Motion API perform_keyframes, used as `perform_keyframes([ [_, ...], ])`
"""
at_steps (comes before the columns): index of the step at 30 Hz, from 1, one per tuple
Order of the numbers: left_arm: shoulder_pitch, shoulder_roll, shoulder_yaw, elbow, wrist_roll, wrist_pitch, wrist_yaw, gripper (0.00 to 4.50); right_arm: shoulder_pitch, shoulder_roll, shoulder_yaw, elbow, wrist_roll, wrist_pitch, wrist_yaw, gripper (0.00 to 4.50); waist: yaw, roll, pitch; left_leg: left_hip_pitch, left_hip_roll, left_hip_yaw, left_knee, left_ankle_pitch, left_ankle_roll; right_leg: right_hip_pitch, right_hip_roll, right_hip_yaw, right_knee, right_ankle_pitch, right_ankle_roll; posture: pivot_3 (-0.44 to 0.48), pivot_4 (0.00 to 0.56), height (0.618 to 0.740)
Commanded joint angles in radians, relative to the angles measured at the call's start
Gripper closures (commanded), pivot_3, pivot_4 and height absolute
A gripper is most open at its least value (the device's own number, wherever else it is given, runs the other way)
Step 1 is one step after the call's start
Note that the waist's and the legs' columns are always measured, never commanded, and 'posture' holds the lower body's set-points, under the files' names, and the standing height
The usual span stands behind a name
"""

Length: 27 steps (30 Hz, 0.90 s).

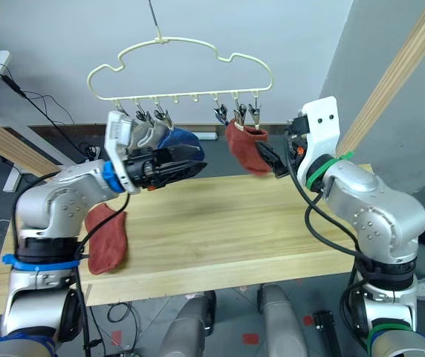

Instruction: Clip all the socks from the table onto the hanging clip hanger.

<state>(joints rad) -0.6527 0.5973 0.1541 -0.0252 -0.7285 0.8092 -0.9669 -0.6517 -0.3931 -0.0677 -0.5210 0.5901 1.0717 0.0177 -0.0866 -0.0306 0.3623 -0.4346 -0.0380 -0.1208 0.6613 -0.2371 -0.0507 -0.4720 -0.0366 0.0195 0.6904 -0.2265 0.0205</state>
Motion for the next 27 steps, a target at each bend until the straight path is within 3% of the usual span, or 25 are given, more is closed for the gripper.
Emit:
perform_keyframes([
  [1, 0.009, 0.013, 0.066, -0.176, -0.085, 0.035, 0.054, 0.01, 0.009, 0.039, 0.069, -0.085, -0.107, -0.076, -0.068, 0.00, 0.001, 0.000, 0.000, 0.000, 0.000, 0.000, 0.000, 0.000, 0.000, 0.000, 0.000, 0.000, 0.000, 0.000, 0.000, -0.075, 0.357, 0.740],
  [6, -0.011, 0.008, 0.150, -0.290, -0.231, 0.116, 0.173, 0.01, 0.011, 0.093, 0.152, -0.086, -0.261, -0.132, -0.147, 0.00, 0.003, 0.000, 0.000, 0.000, 0.000, 0.000, 0.000, 0.000, 0.000, 0.000, -0.001, 0.000, 0.000, 0.000, 0.000, -0.062, 0.356, 0.740],
  [9, -0.037, 0.020, 0.220, -0.317, -0.314, 0.158, 0.288, 0.01, 0.004, 0.184, 0.212, -0.071, -0.329, -0.183, -0.191, 0.00, 0.002, 0.000, 0.000, 0.000, 0.000, 0.000, 0.001, 0.000, 0.000, 0.000, 0.000, 0.000, 0.000, 0.000, 0.000, -0.049, 0.354, 0.740],
  [18, 0.028, 0.071, 0.258, -0.367, -0.402, 0.183, 0.409, 0.01, -0.018, 0.322, 0.252, 0.058, -0.510, -0.297, -0.257, 0.00, 0.011, 0.000, 0.000, 0.001, -0.001, 0.000, 0.001, 0.000, -0.001, 0.001, 0.000, 0.000, 0.000, 0.000, 0.000, -0.016, 0.360, 0.740],
  [21, 0.035, 0.077, 0.250, -0.373, -0.418, 0.176, 0.424, 0.00, -0.018, 0.342, 0.250, 0.095, -0.546, -0.321, -0.250, 0.56, 0.019, 0.000, 0.000, 0.001, 0.000, -0.001, 0.000, 0.000, -0.001, 0.001, 0.000, -0.001, 0.000, 0.000, 0.000, -0.011, 0.363, 0.740],
  [26, 0.041, 0.088, 0.245, -0.373, -0.435, 0.169, 0.441, 0.00, -0.026, 0.382, 0.237, 0.129, -0.582, -0.348, -0.243, 2.40, 0.022, 0.000, 0.000, 0.001, 0.000, -0.001, 0.000, 0.000, -0.001, 0.001, 0.000, -0.001, 0.000, 0.000, 0.000, -0.007, 0.367, 0.740],
  [27, 0.041, 0.090, 0.244, -0.371, -0.436, 0.168, 0.443, 0.00, -0.029, 0.387, 0.234, 0.137, -0.588, -0.350, -0.240, 2.40, 0.022, 0.000, 0.000, 0.001, 0.000, -0.001, 0.000, 0.000, -0.001, 0.001, 0.000, -0.001, 0.000, 0.000, 0.000, -0.007, 0.367, 0.740],
])
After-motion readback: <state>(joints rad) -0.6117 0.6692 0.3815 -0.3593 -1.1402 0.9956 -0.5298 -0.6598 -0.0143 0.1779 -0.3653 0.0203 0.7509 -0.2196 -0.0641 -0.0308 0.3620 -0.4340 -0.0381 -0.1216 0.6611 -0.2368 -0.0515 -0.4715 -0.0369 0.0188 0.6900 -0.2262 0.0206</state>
